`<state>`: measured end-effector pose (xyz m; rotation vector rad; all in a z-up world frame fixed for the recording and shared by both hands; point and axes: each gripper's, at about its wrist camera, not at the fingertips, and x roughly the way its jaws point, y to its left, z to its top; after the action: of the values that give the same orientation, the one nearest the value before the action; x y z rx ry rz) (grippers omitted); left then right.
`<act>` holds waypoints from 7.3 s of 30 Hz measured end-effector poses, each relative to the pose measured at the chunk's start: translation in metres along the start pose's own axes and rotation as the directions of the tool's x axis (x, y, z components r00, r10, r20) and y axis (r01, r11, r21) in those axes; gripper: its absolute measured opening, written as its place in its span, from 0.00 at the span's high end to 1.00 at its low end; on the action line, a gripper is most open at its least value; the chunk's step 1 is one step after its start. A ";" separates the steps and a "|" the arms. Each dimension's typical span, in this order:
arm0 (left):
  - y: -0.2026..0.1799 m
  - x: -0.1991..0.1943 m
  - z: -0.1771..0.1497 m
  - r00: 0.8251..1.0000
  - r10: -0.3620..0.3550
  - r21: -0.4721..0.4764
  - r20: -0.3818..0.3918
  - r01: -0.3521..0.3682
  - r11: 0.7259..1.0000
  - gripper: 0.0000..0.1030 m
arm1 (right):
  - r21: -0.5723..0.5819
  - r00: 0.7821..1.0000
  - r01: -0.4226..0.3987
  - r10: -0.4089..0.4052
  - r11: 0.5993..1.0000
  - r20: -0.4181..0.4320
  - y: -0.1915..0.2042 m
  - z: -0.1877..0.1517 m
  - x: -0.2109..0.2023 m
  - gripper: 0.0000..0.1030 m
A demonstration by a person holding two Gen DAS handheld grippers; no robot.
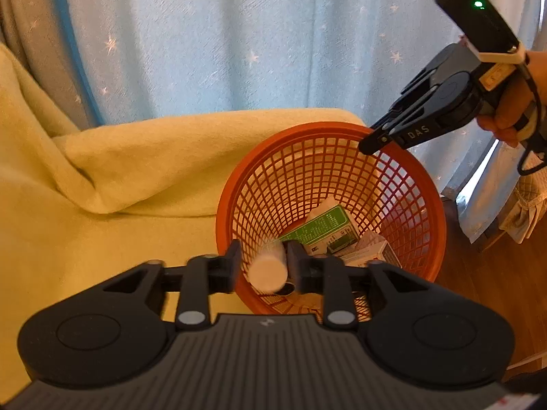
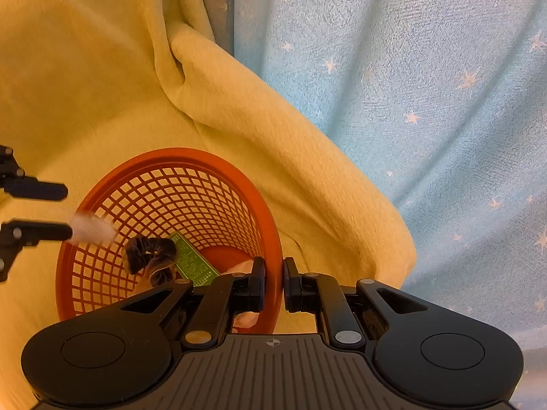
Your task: Organize objects
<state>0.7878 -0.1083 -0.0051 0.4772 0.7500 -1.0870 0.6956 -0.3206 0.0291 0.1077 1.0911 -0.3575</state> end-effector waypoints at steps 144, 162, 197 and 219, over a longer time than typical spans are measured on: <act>-0.282 -0.081 -0.212 0.866 0.469 -0.415 -0.175 -0.496 0.762 0.40 | 0.815 0.936 -0.046 0.309 0.578 -0.167 -0.191 -0.461 0.036 0.95; -0.261 -0.037 -0.266 0.803 0.589 -0.312 -0.092 -0.585 0.749 0.39 | 0.858 0.964 -0.119 0.266 0.500 -0.021 -0.181 -0.550 0.214 0.92; -0.507 -0.132 -0.289 0.810 0.562 -0.478 -0.165 -0.564 0.673 0.08 | 0.326 0.956 -0.285 0.245 0.902 0.159 -0.092 -0.624 -0.105 0.47; -0.620 -0.123 -0.315 0.838 0.501 -0.504 -0.216 -0.535 0.678 0.01 | 0.170 0.942 -0.312 0.282 0.935 0.183 -0.041 -0.682 -0.203 0.47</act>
<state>0.0913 -0.0691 -0.1172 0.1994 0.8689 -0.2837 0.0203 -0.1347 -0.1044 0.4111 0.8660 -0.1946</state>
